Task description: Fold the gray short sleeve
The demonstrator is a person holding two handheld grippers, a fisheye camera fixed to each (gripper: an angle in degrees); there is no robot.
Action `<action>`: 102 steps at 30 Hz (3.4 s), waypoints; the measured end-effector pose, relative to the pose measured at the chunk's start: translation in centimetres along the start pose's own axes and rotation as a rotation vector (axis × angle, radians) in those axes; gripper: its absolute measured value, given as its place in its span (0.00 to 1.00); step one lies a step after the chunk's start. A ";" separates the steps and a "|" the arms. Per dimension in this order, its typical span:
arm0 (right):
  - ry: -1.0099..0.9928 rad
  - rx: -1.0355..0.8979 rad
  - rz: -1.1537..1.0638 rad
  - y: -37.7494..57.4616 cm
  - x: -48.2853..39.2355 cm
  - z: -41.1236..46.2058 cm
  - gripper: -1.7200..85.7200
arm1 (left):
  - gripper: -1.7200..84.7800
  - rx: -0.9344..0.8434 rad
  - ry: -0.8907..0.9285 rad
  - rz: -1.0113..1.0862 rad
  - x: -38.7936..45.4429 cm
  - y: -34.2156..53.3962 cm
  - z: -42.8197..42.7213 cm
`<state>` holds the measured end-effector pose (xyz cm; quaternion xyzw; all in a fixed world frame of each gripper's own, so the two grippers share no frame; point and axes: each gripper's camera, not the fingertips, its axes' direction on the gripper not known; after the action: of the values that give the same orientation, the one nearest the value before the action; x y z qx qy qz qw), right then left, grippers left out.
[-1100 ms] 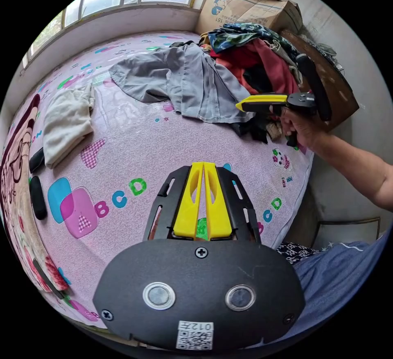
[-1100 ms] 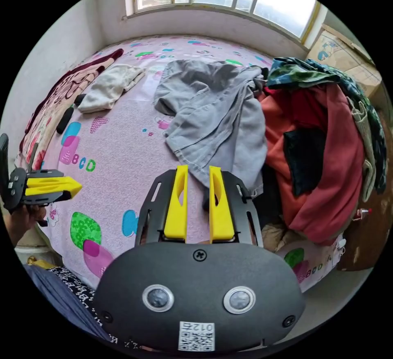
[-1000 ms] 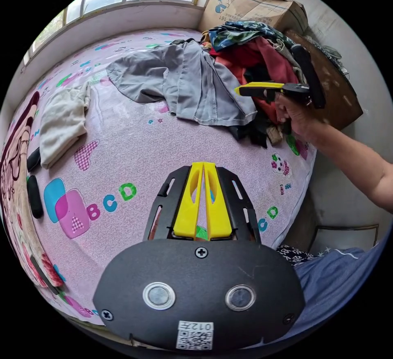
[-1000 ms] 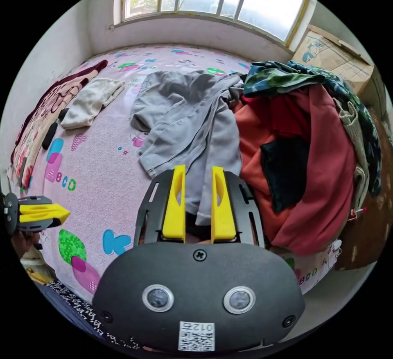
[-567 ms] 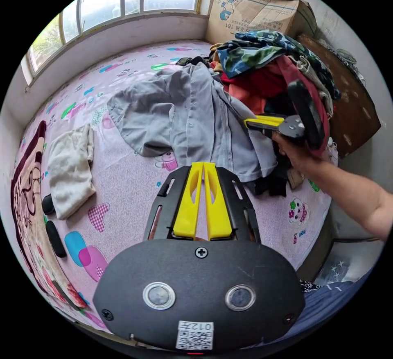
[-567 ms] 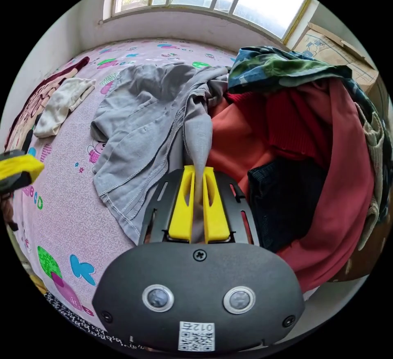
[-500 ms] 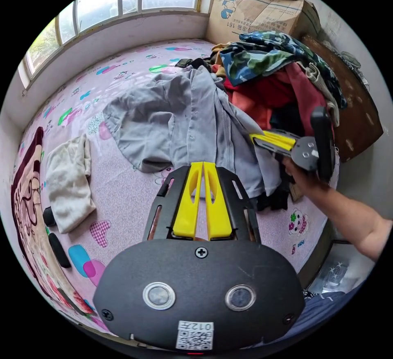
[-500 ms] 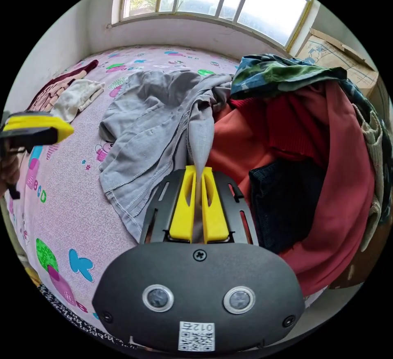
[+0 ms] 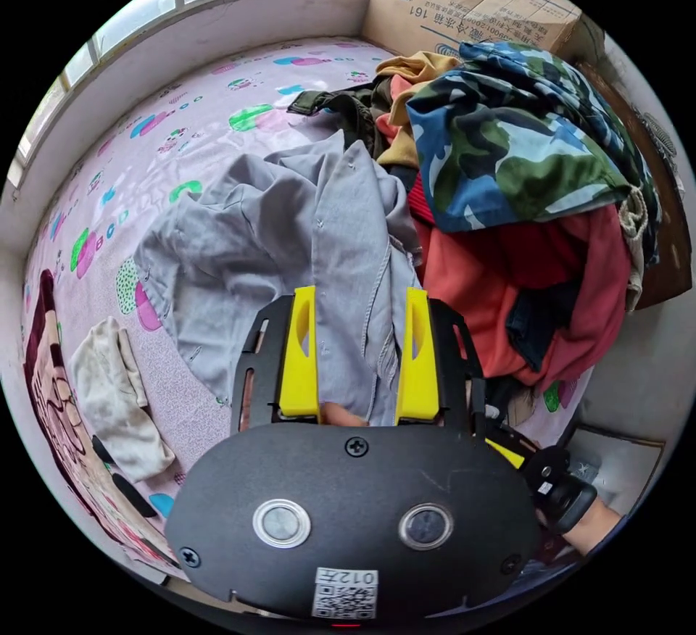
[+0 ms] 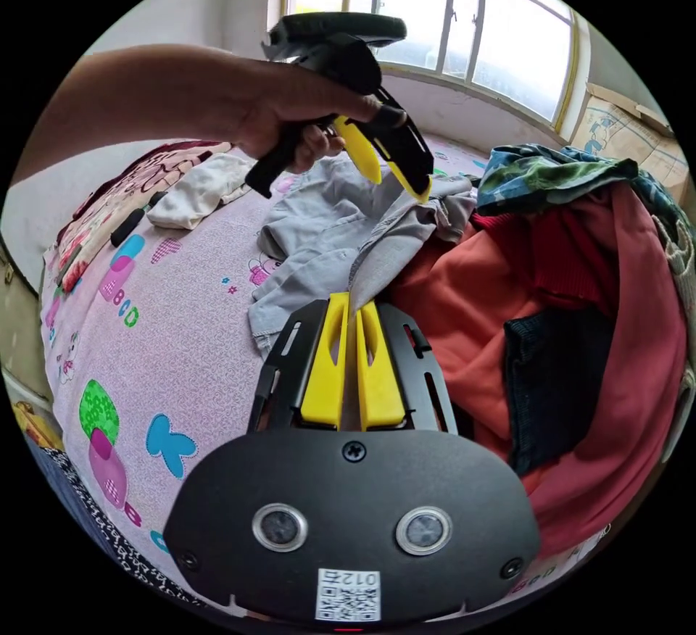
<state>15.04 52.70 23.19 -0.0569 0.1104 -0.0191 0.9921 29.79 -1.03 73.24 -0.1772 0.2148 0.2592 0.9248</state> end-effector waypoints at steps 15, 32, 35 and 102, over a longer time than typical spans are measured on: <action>-0.064 0.100 -0.099 -3.2 -0.4 -6.1 0.02 | 0.04 -0.120 -0.165 0.227 5.9 -5.5 0.5; -0.146 0.152 -0.168 -7.5 -5.5 -14.6 0.10 | 0.01 -0.001 -0.257 0.270 -1.3 9.6 -24.5; -0.123 0.116 -0.128 -7.5 -4.2 -14.6 0.11 | 0.01 -0.004 -0.258 0.281 -2.0 12.6 -27.7; -0.010 -0.066 -0.343 -31.3 -9.0 -41.5 0.09 | 0.01 0.501 -0.299 -0.132 -20.1 77.9 -88.5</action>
<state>-3.69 17.62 -11.43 -0.1074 0.0946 -0.1843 0.9724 -56.08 14.51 -8.55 0.0832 0.1213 0.1606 0.9760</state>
